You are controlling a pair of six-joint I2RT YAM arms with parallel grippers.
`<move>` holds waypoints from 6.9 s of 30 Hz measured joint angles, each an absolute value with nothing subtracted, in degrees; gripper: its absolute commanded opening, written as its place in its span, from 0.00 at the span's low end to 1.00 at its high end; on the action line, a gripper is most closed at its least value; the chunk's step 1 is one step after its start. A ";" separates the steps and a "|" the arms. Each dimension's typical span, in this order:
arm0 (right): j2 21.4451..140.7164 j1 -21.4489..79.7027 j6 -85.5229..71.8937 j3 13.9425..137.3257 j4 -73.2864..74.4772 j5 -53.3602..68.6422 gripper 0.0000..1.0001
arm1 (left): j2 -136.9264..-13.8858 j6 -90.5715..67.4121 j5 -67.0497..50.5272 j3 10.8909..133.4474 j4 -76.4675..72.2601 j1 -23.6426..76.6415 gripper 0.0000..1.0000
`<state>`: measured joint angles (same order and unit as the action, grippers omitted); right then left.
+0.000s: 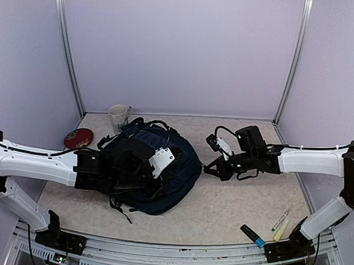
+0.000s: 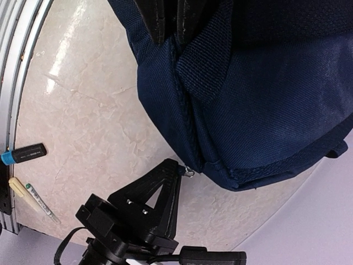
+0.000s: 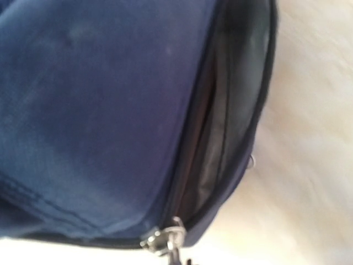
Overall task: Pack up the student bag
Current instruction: Adjust the student bag at the center of the board, then zip the student bag into the largest pocket of the bag, then pick up the student bag from the center of the board, then place the student bag at the center of the board.
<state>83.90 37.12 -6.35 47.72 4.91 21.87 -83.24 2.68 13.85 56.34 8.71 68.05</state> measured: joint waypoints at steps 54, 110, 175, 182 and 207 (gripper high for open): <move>92.05 55.42 -19.40 51.88 -3.79 18.52 0.00 | -71.31 11.16 14.79 48.49 10.94 65.65 0.00; 90.43 31.86 -11.09 54.06 12.58 32.53 0.00 | -66.83 24.08 -2.55 47.42 10.02 75.31 0.00; 71.83 32.88 -15.99 48.82 5.85 31.94 0.00 | -78.17 20.12 8.21 62.30 9.76 72.34 0.00; 69.17 31.70 -17.65 66.00 15.77 33.41 0.00 | -79.29 19.64 18.92 75.94 12.10 79.68 0.00; 112.36 29.21 -17.47 108.22 24.05 30.33 0.52 | -68.73 -17.87 9.43 42.72 -9.74 31.42 0.00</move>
<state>112.36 29.21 -17.47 108.22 24.05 30.33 -68.73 -17.87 9.43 42.72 -9.74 31.42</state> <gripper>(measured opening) 0.469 0.039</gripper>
